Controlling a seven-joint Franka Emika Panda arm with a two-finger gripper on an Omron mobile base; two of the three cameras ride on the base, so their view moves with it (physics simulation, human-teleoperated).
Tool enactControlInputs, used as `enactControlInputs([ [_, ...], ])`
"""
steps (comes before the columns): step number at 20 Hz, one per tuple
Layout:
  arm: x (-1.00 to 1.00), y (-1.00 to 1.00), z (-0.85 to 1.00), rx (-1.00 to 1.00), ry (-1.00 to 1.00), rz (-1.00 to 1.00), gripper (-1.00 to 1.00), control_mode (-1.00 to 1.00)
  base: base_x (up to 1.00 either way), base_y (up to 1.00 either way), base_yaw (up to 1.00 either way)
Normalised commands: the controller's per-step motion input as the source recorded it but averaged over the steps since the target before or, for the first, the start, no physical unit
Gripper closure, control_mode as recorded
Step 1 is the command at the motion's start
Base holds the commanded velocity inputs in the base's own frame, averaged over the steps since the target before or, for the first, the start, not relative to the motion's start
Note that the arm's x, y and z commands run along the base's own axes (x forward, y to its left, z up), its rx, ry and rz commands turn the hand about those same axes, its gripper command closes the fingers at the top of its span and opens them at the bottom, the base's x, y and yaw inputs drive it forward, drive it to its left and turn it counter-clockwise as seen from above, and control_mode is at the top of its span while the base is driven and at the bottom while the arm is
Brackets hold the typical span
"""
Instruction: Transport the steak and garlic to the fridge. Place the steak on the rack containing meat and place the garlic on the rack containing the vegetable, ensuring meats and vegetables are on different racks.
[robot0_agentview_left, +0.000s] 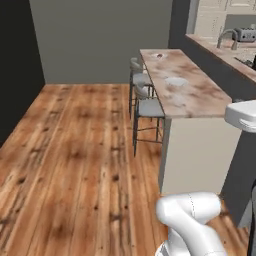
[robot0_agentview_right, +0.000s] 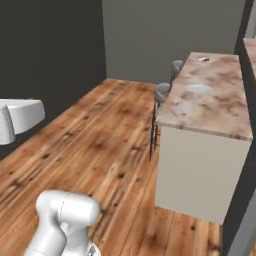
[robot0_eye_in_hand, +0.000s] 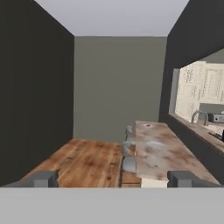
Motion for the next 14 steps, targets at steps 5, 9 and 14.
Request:
enactControlInputs([
  [5, 0.00, 0.00, 0.00, 0.00, 0.00, 0.00, -1.00, 1.00, 0.70, 1.00, -0.15],
  [9, 0.00, 0.00, 0.00, 0.00, 0.00, 0.00, -1.00, 1.00, 0.82, 1.00, -0.22],
  [14, 0.00, 0.00, 0.00, 0.00, 0.00, 0.00, -1.00, 1.00, 0.99, 1.00, -0.37],
])
